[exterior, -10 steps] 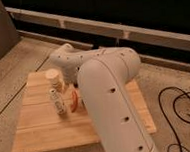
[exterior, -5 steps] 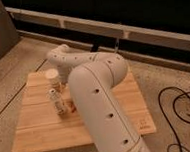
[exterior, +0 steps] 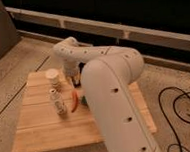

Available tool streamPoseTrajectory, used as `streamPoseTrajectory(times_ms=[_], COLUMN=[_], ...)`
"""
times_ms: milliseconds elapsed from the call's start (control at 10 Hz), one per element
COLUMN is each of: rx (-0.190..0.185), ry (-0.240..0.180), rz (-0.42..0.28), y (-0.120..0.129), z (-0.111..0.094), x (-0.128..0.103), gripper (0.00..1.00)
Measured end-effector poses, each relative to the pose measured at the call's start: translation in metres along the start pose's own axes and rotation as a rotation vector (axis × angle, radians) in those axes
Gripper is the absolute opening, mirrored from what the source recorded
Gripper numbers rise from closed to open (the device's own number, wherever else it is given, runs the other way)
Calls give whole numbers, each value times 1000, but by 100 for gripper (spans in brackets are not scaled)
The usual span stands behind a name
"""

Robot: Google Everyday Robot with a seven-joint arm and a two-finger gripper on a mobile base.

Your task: Place the pepper in the ceramic bowl

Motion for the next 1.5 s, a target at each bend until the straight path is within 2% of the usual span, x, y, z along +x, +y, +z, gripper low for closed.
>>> streamPoseTrajectory(times_ms=[100, 300, 500, 600, 900, 1200, 1500], rx=[0, 8, 12, 9, 13, 33, 48], ry=[-31, -50, -17, 12, 75, 129, 171], rz=[-8, -24, -24, -17, 6, 12, -27], y=[4, 16, 26, 31, 24, 19, 31], z=[-8, -5, 13, 26, 50, 70, 89], x=[16, 43, 61, 66, 62, 54, 46], gripper=[42, 58, 60, 60, 60, 60, 60])
